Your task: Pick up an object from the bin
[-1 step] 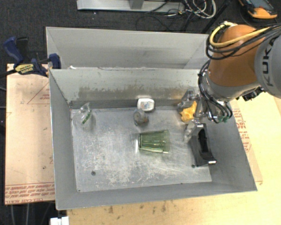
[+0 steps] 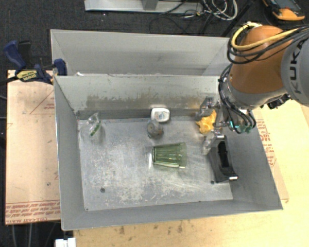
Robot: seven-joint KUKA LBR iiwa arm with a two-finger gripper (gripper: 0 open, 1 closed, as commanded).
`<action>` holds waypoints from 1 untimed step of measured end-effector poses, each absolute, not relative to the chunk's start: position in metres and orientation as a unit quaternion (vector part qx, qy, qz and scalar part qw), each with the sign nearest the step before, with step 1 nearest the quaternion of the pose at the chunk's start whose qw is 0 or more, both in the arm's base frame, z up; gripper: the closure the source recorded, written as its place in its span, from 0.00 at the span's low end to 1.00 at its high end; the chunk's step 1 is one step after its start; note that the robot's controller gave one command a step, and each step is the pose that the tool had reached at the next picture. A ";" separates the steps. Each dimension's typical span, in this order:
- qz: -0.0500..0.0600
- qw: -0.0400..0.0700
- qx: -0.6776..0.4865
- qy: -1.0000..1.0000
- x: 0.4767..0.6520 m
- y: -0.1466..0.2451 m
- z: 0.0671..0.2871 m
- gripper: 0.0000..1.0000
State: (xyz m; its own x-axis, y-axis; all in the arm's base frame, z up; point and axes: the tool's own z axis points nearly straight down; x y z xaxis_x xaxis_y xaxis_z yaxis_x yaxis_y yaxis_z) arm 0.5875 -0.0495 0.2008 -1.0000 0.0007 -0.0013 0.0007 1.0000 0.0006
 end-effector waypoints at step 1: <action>0.000 0.004 -0.010 1.000 0.586 -0.020 0.156 0.00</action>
Offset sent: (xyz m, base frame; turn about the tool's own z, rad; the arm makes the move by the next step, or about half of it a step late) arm -0.0138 0.0747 -0.1295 -0.2357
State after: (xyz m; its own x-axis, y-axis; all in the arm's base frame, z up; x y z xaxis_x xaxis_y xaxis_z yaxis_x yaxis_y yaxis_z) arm 0.5859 -0.0202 0.1564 -0.9997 -0.0207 -0.0090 -0.0207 0.9998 -0.0009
